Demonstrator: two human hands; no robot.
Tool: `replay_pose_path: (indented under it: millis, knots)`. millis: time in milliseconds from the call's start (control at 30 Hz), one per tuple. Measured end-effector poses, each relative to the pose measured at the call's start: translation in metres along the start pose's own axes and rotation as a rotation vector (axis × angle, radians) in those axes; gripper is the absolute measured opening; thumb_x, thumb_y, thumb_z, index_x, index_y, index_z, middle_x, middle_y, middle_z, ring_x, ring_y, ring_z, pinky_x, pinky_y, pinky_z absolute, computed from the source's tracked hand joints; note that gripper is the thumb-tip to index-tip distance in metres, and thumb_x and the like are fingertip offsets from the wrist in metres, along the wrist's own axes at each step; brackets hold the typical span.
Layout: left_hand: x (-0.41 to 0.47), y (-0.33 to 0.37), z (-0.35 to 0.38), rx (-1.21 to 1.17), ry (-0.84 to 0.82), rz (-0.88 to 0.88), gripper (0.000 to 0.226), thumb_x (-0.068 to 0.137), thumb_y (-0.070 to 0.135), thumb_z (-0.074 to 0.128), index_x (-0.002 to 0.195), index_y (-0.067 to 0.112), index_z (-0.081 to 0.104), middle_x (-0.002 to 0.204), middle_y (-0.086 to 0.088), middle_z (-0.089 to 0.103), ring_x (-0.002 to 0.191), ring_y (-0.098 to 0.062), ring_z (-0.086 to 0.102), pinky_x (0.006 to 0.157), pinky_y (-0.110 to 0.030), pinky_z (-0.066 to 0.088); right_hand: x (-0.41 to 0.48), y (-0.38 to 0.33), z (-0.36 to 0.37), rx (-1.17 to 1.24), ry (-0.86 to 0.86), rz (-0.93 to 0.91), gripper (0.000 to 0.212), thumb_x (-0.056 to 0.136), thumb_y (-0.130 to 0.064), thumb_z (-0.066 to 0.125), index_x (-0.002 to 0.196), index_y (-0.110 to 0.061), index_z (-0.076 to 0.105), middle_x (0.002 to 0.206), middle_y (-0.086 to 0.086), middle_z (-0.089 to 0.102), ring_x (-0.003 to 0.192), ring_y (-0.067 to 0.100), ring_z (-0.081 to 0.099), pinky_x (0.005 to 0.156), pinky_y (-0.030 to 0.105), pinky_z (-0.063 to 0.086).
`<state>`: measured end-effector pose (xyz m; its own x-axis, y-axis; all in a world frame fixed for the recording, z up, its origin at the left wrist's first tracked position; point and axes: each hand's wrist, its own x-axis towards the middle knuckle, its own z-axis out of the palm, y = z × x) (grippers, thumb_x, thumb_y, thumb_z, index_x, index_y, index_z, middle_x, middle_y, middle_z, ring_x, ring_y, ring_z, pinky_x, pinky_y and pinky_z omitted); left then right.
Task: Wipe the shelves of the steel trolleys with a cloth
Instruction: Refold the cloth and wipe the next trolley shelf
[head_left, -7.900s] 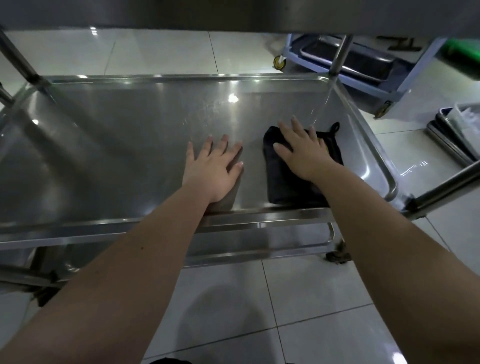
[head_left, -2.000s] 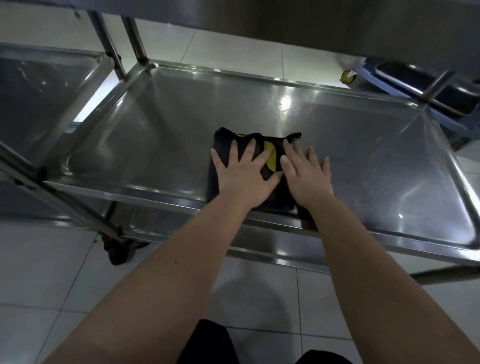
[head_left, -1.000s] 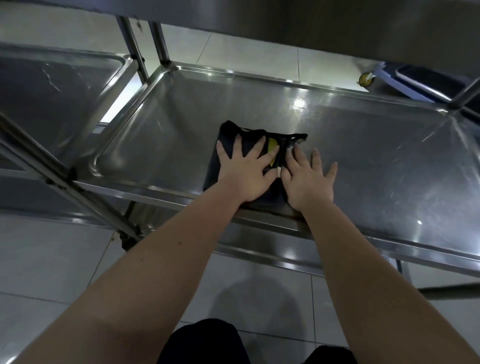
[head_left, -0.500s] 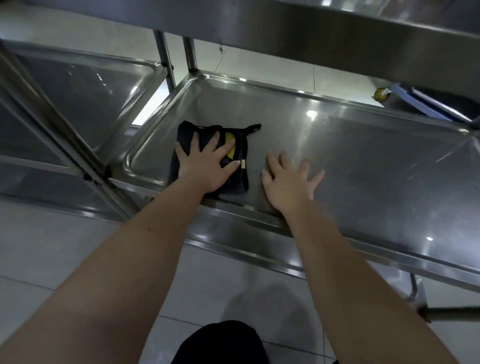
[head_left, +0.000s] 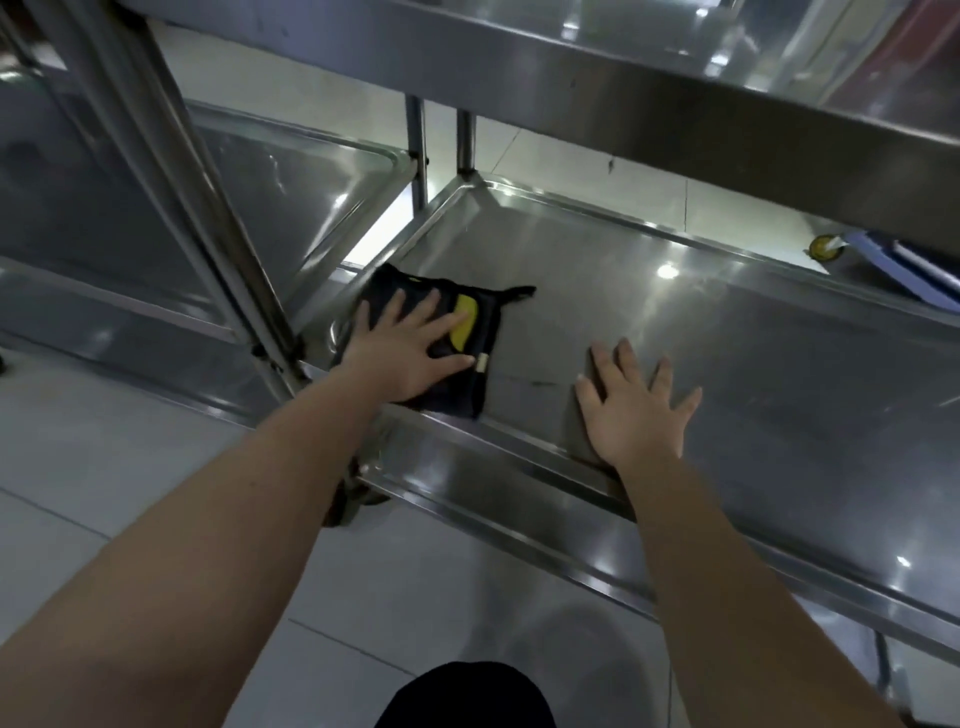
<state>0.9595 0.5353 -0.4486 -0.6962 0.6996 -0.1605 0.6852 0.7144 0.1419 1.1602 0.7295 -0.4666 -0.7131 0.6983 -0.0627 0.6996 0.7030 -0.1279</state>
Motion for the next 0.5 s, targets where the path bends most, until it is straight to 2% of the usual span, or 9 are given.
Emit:
replay_pose_path:
  millis: [100, 233, 300, 433, 500]
  knots:
    - [0.015, -0.037, -0.004, 0.037, 0.037, -0.13, 0.07, 0.083, 0.083, 0.021, 0.145, 0.06, -0.002, 0.162, 0.015, -0.009, 0.149, -0.024, -0.01, 0.115, -0.057, -0.009, 0.0, -0.005, 0.0, 0.007, 0.014, 0.003, 0.057, 0.096, -0.062, 0.01, 0.151, -0.048, 0.004, 0.164, -0.013, 0.001, 0.149, 0.037, -0.005, 0.11, 0.069, -0.006]
    - [0.039, -0.012, -0.004, 0.032, 0.064, -0.174, 0.067, 0.086, 0.078, 0.021, 0.147, 0.057, 0.005, 0.162, 0.013, -0.006, 0.149, -0.03, -0.011, 0.11, -0.066, -0.01, 0.0, -0.009, -0.001, -0.009, 0.009, -0.001, 0.057, 0.097, -0.06, 0.01, 0.152, -0.045, 0.003, 0.164, -0.01, 0.0, 0.148, 0.041, -0.005, 0.11, 0.072, -0.005]
    - [0.051, 0.027, -0.002, -0.021, 0.081, -0.107, 0.065, 0.085, 0.076, 0.027, 0.146, 0.057, 0.013, 0.163, 0.013, 0.0, 0.149, -0.031, -0.006, 0.107, -0.07, -0.009, -0.002, -0.009, -0.001, -0.019, 0.011, -0.003, 0.057, 0.098, -0.059, 0.01, 0.152, -0.045, 0.004, 0.164, -0.01, 0.001, 0.148, 0.041, -0.004, 0.109, 0.072, -0.004]
    - [0.055, 0.134, 0.017, 0.014, 0.064, 0.176, 0.058, 0.09, 0.068, 0.026, 0.146, 0.057, 0.015, 0.163, 0.014, 0.003, 0.149, -0.03, -0.005, 0.108, -0.07, -0.009, -0.002, -0.002, 0.0, -0.022, 0.012, 0.01, 0.058, 0.099, -0.046, 0.015, 0.155, -0.035, 0.002, 0.164, -0.013, -0.003, 0.149, 0.035, -0.007, 0.111, 0.069, -0.005]
    - [0.056, 0.152, 0.022, 0.019, 0.054, 0.223, 0.055, 0.093, 0.064, 0.024, 0.146, 0.057, 0.016, 0.163, 0.013, 0.003, 0.149, -0.03, -0.006, 0.108, -0.068, -0.011, -0.002, 0.003, 0.001, 0.002, 0.028, 0.032, 0.06, 0.099, -0.04, 0.017, 0.156, -0.03, 0.002, 0.164, -0.014, -0.002, 0.15, 0.03, -0.007, 0.114, 0.067, -0.005]
